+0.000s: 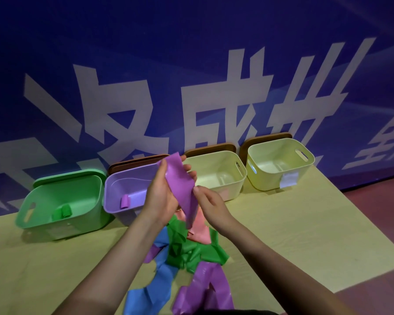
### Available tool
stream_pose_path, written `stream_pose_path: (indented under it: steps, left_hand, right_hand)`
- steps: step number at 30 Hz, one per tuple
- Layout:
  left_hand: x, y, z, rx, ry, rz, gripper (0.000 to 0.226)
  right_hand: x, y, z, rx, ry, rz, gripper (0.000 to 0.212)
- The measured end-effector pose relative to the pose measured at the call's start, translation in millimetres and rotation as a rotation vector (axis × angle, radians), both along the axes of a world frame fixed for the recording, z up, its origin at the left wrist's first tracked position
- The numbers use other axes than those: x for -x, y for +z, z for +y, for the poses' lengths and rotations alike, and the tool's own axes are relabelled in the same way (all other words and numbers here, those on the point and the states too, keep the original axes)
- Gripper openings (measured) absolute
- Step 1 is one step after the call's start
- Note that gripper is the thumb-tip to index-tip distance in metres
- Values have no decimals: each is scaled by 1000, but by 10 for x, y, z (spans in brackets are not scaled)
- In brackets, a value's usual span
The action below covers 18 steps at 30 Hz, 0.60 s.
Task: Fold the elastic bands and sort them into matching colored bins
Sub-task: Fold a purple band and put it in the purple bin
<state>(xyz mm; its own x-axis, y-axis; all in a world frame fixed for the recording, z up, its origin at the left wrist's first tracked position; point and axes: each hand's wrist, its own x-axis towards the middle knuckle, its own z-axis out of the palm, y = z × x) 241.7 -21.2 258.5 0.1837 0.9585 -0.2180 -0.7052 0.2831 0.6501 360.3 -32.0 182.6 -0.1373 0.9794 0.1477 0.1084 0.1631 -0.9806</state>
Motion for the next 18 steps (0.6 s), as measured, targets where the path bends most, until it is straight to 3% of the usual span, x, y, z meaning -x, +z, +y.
stream_pose_path:
  steps: [3,8,12,15,18]
  left_hand:
    - [79,4,42,-7,82,25,38]
    - [143,-8,58,-29,132,45,39]
    - [156,-95,45,-14,120,67,37]
    - [156,-146,26,-20,101,167,39]
    - [130,-193,7,2,87,325,43]
  right_hand:
    - [101,-76,-74,-42,-68,21,57]
    - [121,-219,-183,79,75,7,42]
    - [18,-276,-174,176,152,-87,43]
    - [-67,-295,-143,211,192,-139,19]
    - [-128,-190,-76,133,44,-100,34]
